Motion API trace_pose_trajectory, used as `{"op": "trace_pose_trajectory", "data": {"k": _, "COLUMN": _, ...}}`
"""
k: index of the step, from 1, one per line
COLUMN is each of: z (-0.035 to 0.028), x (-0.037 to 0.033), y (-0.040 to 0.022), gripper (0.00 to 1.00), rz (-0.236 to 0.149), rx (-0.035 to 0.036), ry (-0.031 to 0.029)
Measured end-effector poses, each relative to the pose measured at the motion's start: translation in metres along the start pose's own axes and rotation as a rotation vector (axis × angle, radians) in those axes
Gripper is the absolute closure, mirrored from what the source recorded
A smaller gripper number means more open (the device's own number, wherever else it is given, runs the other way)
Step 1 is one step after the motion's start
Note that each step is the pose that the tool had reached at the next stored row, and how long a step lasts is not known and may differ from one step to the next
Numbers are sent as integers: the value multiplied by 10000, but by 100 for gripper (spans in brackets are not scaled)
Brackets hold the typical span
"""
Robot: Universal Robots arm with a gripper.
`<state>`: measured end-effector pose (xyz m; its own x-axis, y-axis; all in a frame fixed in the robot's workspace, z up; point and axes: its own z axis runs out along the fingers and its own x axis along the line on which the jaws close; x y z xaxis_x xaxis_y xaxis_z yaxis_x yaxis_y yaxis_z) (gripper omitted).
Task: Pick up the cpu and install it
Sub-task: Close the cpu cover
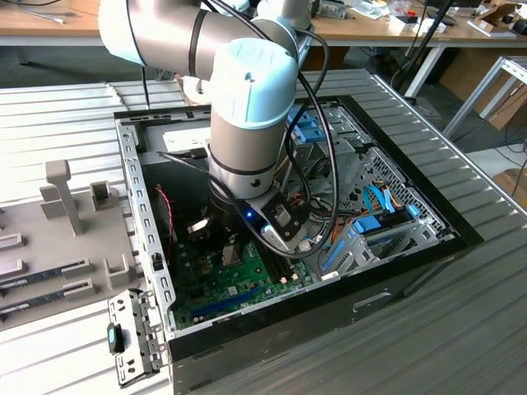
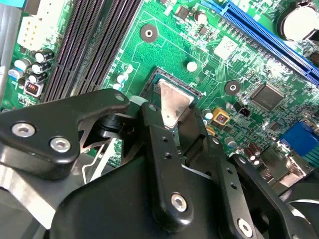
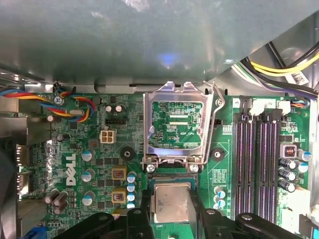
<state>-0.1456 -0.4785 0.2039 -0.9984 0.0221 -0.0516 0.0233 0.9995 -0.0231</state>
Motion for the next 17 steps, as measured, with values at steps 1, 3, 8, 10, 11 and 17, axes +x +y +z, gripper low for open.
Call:
{"op": "trace_pose_trajectory", "data": {"k": 1, "z": 0, "x": -1, "y": 0, "gripper": 61, "rz": 0, "rx": 0, "ry": -1}}
{"op": "trace_pose_trajectory", "data": {"k": 3, "z": 1, "x": -2, "y": 0, "gripper": 61, "rz": -1, "rx": -1, "ry": -1}}
{"op": "trace_pose_trajectory", "data": {"k": 8, "z": 1, "x": -3, "y": 0, "gripper": 60, "rz": 0, "rx": -2, "ry": -4}}
{"op": "trace_pose_trajectory", "data": {"k": 10, "z": 1, "x": -2, "y": 0, "gripper": 54, "rz": 2, "rx": -2, "ry": -2}}
{"op": "trace_pose_trajectory", "data": {"k": 11, "z": 1, "x": -2, "y": 0, "gripper": 47, "rz": 3, "rx": -2, "ry": -2}}
{"op": "trace_pose_trajectory", "data": {"k": 17, "z": 2, "x": -6, "y": 0, "gripper": 47, "rz": 4, "rx": 0, "ry": 0}}
